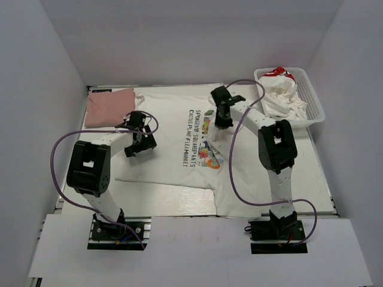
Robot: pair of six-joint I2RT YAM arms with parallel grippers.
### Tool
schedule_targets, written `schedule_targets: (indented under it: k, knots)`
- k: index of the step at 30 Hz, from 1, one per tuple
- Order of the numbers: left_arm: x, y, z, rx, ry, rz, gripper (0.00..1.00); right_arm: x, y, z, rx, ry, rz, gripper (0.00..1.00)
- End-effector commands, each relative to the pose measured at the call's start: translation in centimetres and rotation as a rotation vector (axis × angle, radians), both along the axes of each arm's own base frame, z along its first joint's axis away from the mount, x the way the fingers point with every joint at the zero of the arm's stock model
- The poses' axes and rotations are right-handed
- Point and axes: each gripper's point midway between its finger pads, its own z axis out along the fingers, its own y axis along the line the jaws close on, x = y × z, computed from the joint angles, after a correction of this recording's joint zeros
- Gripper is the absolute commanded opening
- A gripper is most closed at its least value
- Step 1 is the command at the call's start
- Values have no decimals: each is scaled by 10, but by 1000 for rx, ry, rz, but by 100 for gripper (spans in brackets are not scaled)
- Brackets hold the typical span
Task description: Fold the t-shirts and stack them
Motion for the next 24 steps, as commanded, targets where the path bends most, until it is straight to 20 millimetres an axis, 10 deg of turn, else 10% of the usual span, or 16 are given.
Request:
schedule_targets:
  k: [1,6,14,19,24]
  knots:
    - [-12,8,-9,39,31,14,100,13,-90,54,-326,-115,-175,0]
    - [-22,27,-21,96,78,74,100,8,-161,72,-667,-71,-289,0]
    - [-27,33,-25,132,118,91,100,30,-174,63,-884,-63,-176,14]
    - [-20,25,-16,108,78,63,100,28,-145,50,-700,-42,-37,69]
    - [-12,17,-9,69,37,43,100,11,-86,76,-370,-108,136,80]
